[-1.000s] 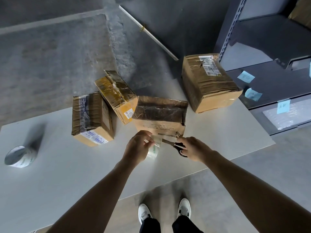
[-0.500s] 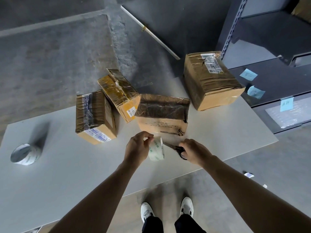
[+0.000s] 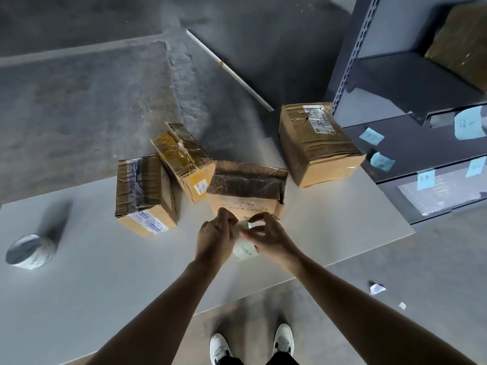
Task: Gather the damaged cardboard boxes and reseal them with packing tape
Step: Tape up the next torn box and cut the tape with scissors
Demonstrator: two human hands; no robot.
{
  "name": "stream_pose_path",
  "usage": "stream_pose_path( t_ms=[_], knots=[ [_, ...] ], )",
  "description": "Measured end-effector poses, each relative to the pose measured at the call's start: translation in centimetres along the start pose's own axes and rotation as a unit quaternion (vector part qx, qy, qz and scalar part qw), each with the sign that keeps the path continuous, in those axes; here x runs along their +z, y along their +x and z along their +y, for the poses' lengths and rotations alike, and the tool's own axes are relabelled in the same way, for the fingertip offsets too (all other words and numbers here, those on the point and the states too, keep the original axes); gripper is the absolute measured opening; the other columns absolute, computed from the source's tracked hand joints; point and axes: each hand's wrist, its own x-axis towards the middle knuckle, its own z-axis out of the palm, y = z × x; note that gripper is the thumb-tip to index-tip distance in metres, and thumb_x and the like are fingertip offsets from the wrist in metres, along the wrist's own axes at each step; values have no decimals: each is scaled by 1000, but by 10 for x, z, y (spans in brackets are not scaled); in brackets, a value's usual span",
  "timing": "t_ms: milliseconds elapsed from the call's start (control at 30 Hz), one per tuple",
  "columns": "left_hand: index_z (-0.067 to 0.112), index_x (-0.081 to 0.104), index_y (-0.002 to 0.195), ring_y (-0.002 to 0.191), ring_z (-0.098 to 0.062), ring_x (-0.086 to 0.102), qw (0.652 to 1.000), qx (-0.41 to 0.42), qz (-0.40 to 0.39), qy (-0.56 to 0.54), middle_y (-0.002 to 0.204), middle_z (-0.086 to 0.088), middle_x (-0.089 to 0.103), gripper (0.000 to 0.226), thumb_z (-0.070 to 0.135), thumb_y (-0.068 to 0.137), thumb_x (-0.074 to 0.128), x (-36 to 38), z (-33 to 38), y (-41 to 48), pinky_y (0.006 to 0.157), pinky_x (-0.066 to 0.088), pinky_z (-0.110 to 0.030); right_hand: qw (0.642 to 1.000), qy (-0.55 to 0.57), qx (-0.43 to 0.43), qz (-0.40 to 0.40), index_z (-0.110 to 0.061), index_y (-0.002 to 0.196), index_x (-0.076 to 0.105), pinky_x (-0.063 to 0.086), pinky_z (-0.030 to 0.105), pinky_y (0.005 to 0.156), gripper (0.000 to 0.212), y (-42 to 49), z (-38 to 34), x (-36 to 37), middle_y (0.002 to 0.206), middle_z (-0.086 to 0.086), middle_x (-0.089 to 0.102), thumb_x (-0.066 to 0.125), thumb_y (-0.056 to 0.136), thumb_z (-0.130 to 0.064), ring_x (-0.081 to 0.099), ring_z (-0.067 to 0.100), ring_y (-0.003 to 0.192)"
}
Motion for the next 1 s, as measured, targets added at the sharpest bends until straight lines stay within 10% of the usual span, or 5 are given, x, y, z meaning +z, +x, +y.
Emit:
stream_pose_path(
  t_ms=[333,667,1000],
  knots=[
    [11,40,123,92,-24,68,998,-49,-27,16,114,-4,68,38,32,97,59,-9,12,6,69,44,-22,992,125,9,-6,-17,120,40,55,53,87,42,-3,-5,3,110,5,66,71,91,-22,67,22,101],
    [17,33,128,96,-22,68,990,-83,-114,-12,129,-4,63,31,23,102,49,-7,17,9,71,56,-26,947,-207,-208,134,-15,114,60,47,5,64,24,16,12,11,113,6,59,69,92,-20,59,7,84],
    [20,34,130,92,-24,69,995,-2,-96,-34,126,-5,65,31,25,103,48,-2,8,6,69,53,-23,967,-190,-120,119,-13,101,77,48,13,73,15,22,16,9,110,8,63,67,93,-23,63,16,89]
  ],
)
